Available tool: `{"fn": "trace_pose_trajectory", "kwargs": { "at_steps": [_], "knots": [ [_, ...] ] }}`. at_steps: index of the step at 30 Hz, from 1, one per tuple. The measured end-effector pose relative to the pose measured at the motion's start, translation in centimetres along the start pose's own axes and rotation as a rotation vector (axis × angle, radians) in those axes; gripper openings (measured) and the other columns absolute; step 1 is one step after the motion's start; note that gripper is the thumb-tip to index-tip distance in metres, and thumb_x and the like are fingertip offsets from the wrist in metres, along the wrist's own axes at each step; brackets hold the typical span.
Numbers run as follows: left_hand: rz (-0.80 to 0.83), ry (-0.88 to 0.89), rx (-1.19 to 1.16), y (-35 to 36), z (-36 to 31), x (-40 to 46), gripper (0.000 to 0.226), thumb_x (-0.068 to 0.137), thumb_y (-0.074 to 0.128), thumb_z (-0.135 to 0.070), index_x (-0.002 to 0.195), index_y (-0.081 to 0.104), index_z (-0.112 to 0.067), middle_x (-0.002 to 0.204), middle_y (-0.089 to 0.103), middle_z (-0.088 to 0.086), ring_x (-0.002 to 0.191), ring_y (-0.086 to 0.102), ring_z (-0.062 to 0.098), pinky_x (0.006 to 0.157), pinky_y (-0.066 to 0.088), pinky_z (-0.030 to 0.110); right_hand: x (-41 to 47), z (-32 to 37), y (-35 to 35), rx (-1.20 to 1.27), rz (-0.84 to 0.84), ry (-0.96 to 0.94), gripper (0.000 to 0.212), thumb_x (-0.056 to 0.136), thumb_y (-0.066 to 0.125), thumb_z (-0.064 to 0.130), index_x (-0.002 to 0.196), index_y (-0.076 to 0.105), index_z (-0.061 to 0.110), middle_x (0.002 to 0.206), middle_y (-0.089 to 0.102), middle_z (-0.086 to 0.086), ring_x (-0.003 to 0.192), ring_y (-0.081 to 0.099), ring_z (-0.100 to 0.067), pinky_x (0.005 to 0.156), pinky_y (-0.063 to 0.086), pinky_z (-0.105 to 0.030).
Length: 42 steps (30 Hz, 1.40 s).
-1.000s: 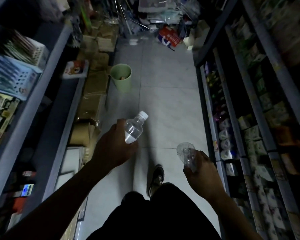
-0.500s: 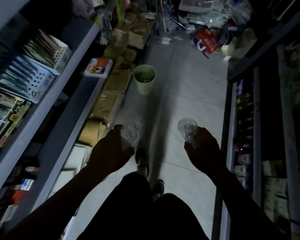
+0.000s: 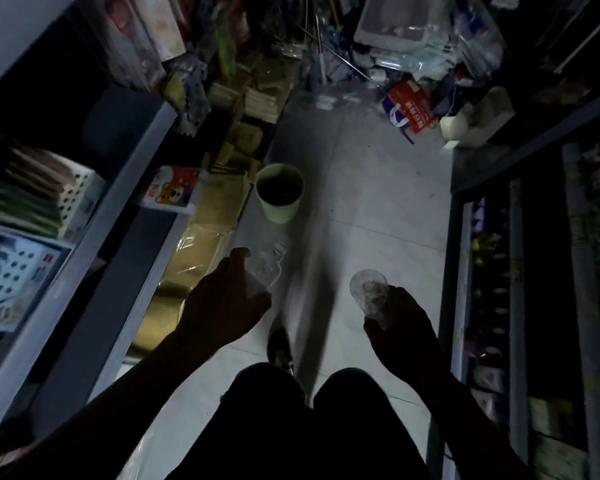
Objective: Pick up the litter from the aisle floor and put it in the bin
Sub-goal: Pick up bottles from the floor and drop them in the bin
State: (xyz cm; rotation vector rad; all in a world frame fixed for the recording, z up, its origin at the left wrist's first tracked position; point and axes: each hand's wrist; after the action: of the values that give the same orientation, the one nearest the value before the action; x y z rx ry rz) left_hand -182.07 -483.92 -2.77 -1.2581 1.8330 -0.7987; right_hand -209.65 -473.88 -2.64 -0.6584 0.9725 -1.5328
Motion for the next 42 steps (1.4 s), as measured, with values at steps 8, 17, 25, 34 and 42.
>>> {"fn": "trace_pose_trajectory", "kwargs": {
  "at_steps": [8, 17, 25, 34, 42],
  "knots": [
    [0.027, 0.012, -0.008, -1.7, -4.2, 11.5, 0.079, 0.081, 0.075, -0.046, 0.142, 0.029, -0.024, 0.115, 0.063, 0.0, 0.086, 0.053, 0.008, 0.058, 0.032, 0.014, 8.9, -1.2, -1.7, 0.082, 0.055, 0.179, 0.042, 0.082, 0.076, 0.016, 0.121, 0.061, 0.011, 0.099, 0.052, 0.006, 0.094, 0.06, -0.021, 0.077, 0.039, -0.024],
    [0.015, -0.091, 0.055, -1.4, -9.3, 22.6, 0.081, 0.082, 0.074, -0.05, 0.145, 0.032, -0.02, 0.115, 0.057, -0.002, 0.072, 0.044, -0.001, 0.056, 0.029, 0.013, 23.4, -4.7, -5.1, 0.109, 0.136, 0.081, 0.045, 0.084, 0.071, 0.022, 0.126, 0.057, 0.02, 0.106, 0.052, 0.01, 0.103, 0.058, -0.018, 0.088, 0.048, -0.03],
    [-0.063, -0.344, 0.012, -1.7, -10.8, 29.0, 0.079, 0.079, 0.07, -0.059, 0.139, 0.026, -0.033, 0.096, 0.046, -0.012, 0.068, 0.042, -0.002, 0.054, 0.03, 0.016, 37.8, -5.4, -6.5, 0.02, 0.313, -0.162, 0.053, 0.084, 0.068, 0.027, 0.133, 0.052, 0.013, 0.12, 0.057, -0.004, 0.111, 0.057, -0.023, 0.092, 0.05, -0.038],
    [-0.075, -0.469, -0.046, -3.4, -6.2, 35.4, 0.083, 0.076, 0.074, -0.06, 0.138, 0.025, -0.033, 0.111, 0.055, -0.007, 0.066, 0.037, -0.007, 0.054, 0.025, 0.011, 48.8, -1.0, -2.0, 0.036, 0.462, -0.251, 0.065, 0.08, 0.071, 0.026, 0.138, 0.043, 0.02, 0.127, 0.055, 0.003, 0.111, 0.054, -0.01, 0.085, 0.041, -0.014],
    [-0.054, -0.497, -0.083, -6.9, -0.8, 44.0, 0.086, 0.079, 0.072, -0.06, 0.146, 0.028, -0.028, 0.096, 0.042, -0.015, 0.065, 0.033, -0.006, 0.053, 0.024, 0.013, 56.1, 4.3, 2.4, -0.07, 0.591, -0.147, 0.079, 0.081, 0.069, 0.034, 0.147, 0.028, 0.021, 0.131, 0.048, 0.002, 0.118, 0.051, -0.017, 0.093, 0.051, -0.038]
  ]
}}
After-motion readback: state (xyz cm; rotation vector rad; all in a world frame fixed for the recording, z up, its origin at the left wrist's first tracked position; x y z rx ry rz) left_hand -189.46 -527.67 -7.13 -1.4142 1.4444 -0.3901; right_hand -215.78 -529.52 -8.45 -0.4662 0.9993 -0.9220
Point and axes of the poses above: each hand's wrist, its own x-axis towards the middle knuckle, its own y-axis out of the palm, z = x × y
